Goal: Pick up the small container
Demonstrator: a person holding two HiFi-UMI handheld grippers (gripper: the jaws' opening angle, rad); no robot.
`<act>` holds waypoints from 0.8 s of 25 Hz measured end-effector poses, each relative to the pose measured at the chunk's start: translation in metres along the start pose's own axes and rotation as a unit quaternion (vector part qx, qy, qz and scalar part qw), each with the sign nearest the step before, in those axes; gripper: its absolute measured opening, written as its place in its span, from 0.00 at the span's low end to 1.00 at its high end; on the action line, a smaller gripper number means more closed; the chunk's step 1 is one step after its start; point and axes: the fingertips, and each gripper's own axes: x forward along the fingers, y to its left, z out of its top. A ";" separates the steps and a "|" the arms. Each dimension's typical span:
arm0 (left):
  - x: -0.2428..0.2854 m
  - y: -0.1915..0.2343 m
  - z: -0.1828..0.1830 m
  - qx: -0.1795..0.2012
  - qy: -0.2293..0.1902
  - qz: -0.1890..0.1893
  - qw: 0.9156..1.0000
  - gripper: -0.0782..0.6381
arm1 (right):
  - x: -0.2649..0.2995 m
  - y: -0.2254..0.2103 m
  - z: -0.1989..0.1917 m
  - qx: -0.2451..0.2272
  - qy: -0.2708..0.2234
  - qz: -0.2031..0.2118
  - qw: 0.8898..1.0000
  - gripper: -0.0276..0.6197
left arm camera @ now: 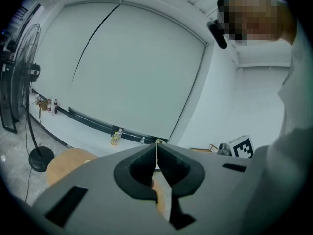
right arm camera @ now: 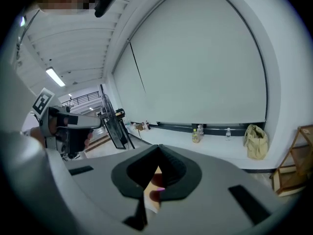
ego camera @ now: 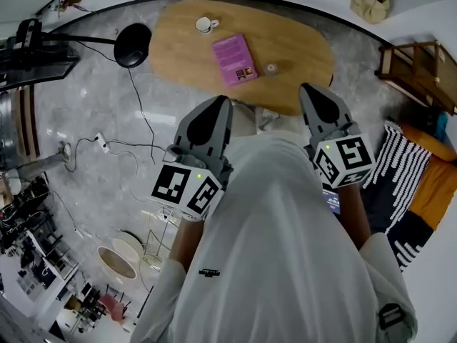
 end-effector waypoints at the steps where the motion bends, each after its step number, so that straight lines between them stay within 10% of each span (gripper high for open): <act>1: 0.002 0.003 0.000 -0.001 0.004 -0.001 1.000 0.14 | 0.003 -0.003 -0.001 0.004 0.004 -0.004 1.000 0.05; 20: 0.047 0.016 -0.061 -0.007 0.060 0.004 0.998 0.14 | 0.050 -0.049 -0.074 -0.073 0.079 -0.016 0.994 0.15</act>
